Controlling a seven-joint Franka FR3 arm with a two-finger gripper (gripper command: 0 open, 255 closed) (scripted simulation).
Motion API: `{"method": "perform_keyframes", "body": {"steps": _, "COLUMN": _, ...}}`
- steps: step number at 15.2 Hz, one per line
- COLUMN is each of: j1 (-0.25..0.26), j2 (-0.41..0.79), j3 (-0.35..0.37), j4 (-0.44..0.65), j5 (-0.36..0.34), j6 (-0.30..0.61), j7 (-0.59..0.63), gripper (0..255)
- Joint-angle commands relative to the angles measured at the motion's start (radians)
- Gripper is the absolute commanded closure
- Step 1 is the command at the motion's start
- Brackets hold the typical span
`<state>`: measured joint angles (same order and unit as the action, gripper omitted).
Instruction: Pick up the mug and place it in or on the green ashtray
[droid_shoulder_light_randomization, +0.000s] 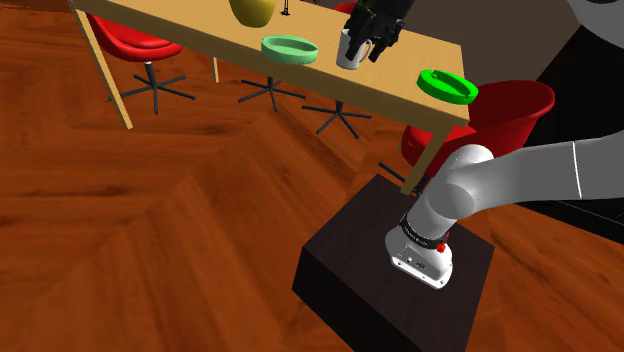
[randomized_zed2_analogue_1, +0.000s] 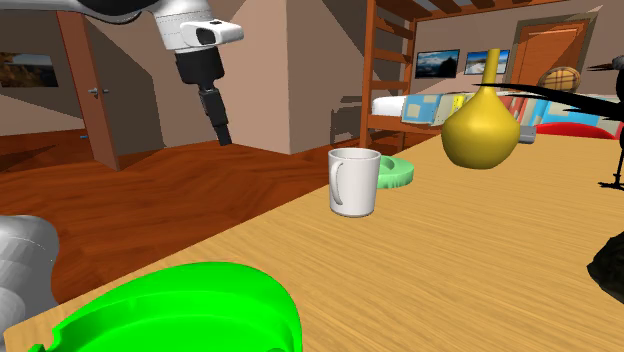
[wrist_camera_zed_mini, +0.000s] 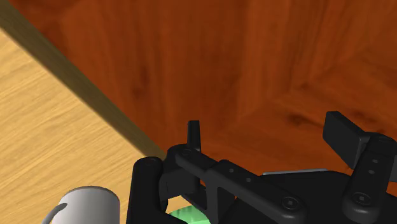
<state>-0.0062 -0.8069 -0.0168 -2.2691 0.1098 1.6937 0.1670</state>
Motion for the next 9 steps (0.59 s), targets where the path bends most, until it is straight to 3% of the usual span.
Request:
{"method": "perform_keyframes", "body": {"steps": 1, "j1": 0.0, "j2": 0.0, "j3": 0.0, "j4": 0.0, "j5": 0.0, "j6": 0.0, "j7": 0.0, "gripper": 0}}
{"method": "perform_keyframes", "body": {"steps": 9, "j1": -0.032, "j2": 0.295, "j3": -0.082, "j4": 0.23, "j5": -0.105, "j6": -0.021, "j7": -0.123, "gripper": 0}}
